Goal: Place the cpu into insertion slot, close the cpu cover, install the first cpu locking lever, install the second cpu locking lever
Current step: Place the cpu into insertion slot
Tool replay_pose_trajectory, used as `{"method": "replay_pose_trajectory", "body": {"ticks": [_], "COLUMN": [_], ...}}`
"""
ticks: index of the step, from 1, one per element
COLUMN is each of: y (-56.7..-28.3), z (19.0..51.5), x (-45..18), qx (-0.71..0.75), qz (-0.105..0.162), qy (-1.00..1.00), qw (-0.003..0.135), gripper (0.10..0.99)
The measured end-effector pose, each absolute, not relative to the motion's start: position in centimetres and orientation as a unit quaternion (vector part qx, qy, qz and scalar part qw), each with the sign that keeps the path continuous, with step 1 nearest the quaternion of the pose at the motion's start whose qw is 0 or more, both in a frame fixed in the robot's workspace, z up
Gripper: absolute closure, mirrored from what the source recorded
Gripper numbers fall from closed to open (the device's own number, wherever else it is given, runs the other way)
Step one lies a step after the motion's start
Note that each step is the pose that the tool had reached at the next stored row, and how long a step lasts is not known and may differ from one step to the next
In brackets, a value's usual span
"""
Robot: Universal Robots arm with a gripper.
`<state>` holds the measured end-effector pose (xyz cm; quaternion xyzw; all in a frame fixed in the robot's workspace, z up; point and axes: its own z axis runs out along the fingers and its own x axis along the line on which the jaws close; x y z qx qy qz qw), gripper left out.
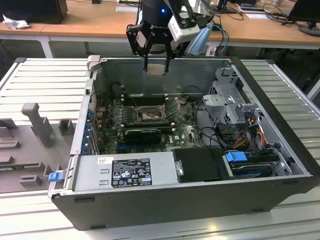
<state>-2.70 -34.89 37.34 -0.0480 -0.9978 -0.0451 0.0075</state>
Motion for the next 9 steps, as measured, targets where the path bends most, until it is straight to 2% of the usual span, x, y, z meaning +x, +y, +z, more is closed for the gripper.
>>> {"method": "replay_pose_trajectory", "body": {"ticks": [9], "y": [-34.89], "z": [37.34], "x": [-2.70], "qx": [-0.054], "qz": [-0.045], "qy": [-0.997], "qw": [0.007], "gripper": [0.557]}}
